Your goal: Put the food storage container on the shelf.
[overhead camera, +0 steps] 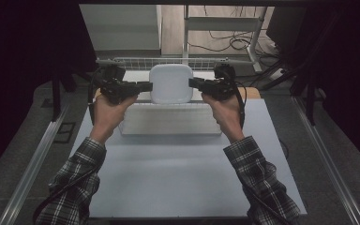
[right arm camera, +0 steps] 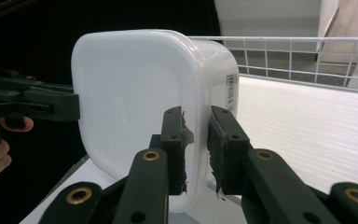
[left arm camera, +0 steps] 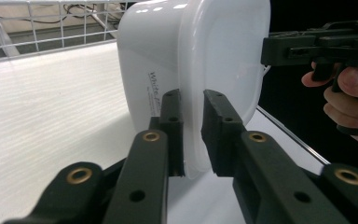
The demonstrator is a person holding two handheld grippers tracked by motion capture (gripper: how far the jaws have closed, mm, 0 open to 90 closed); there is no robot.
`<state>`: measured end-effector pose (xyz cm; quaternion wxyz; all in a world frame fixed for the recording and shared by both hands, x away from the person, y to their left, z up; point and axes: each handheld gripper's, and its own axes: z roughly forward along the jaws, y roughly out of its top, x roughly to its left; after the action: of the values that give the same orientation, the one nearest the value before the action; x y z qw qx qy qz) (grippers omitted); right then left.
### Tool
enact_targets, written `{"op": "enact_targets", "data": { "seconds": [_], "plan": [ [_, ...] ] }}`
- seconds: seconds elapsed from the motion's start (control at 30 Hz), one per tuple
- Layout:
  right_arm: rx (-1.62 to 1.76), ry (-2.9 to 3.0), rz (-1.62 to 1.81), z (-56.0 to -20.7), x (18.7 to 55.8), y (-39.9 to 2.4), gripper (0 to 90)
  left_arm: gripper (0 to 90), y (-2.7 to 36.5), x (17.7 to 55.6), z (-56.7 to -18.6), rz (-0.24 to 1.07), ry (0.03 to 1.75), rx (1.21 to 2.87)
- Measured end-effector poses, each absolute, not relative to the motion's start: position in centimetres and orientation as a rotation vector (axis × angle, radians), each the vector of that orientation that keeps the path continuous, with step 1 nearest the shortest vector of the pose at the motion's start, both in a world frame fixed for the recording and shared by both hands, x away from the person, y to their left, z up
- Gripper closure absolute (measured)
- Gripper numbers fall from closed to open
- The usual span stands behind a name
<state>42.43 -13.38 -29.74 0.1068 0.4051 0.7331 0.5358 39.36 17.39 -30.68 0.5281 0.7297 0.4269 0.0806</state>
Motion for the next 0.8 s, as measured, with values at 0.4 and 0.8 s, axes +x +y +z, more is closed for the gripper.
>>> {"op": "enact_targets", "data": {
  "seconds": [0.4,0.8],
  "plan": [
    [1.189,2.16,1.554,-29.7,43.3,-12.3,66.6,59.7,17.3,40.5,-31.6,0.201,1.028,1.736],
    [1.209,2.163,1.519,-30.1,44.5,-11.9,60.4,61.4,17.0,41.4,-31.9,0.211,1.051,1.768]
  ]
}}
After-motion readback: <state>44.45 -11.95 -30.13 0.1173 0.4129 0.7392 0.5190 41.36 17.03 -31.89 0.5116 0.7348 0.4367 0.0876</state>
